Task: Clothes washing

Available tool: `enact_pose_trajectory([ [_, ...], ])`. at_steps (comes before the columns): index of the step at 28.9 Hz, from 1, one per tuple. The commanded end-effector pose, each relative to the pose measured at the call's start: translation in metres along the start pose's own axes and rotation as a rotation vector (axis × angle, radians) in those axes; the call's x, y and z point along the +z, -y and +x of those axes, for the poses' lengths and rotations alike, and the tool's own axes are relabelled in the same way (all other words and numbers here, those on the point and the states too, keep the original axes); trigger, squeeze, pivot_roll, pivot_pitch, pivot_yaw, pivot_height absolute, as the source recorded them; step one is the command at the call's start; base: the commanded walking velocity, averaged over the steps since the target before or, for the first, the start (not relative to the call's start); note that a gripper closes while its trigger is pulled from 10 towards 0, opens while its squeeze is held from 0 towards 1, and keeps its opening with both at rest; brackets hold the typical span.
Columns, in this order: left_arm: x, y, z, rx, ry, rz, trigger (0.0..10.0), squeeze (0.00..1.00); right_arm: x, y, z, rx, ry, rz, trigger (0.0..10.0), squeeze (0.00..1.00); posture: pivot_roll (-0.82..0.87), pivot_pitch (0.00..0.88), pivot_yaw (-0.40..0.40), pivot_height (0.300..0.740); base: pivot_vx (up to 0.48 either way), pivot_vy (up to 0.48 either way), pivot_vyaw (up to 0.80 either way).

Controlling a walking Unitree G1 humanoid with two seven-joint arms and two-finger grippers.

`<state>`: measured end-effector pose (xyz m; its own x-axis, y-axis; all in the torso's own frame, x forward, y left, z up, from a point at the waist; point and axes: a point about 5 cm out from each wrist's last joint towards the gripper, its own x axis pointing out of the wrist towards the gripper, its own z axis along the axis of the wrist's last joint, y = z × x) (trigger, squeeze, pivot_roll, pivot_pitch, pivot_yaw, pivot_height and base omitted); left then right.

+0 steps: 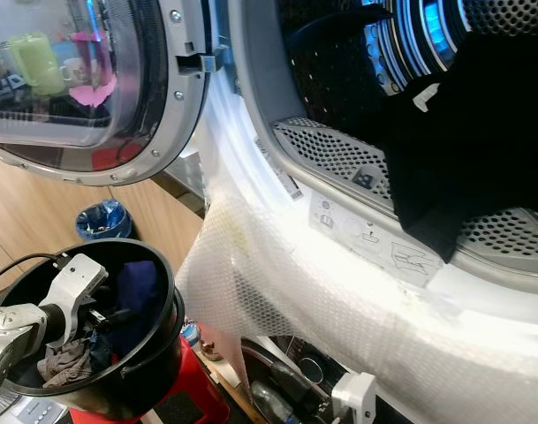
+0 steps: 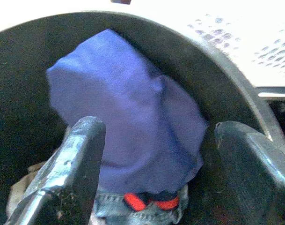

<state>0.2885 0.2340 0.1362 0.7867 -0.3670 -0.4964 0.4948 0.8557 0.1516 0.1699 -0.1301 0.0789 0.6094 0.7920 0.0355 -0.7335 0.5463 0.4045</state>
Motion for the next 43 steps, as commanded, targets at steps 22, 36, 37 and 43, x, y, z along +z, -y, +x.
enact_pose_trajectory([
  [22, 0.04, 0.11, 0.034, -1.006, 0.163, 0.205, 10.0, 1.0, 0.147, -0.037, 0.013, 0.196, 0.22, -0.428, 0.0, 0.0, 0.25, 0.058, -0.062, 0.74, 0.0, 0.0, 0.0],
  [36, 0.019, 0.161, 0.065, -1.237, 0.032, 0.486, 10.0, 1.0, 0.155, -0.051, 0.009, 0.185, 0.223, -0.455, 0.0, 0.0, 0.16, 0.039, -0.032, 0.74, 0.0, 0.0, 0.0],
  [37, 0.018, 0.161, 0.067, -1.238, 0.028, 0.52, 10.0, 1.0, 0.155, -0.052, 0.009, 0.179, 0.222, -0.453, 0.0, 0.0, 0.16, 0.039, -0.032, 0.74, 0.0, 0.0, 0.0],
  [43, 0.017, 0.166, 0.073, -1.226, 0.058, 0.558, 10.0, 1.0, 0.154, -0.054, 0.008, 0.173, 0.221, -0.447, 0.0, 0.0, 0.14, 0.03, -0.031, 0.74, 0.0, 0.0, 0.0],
])
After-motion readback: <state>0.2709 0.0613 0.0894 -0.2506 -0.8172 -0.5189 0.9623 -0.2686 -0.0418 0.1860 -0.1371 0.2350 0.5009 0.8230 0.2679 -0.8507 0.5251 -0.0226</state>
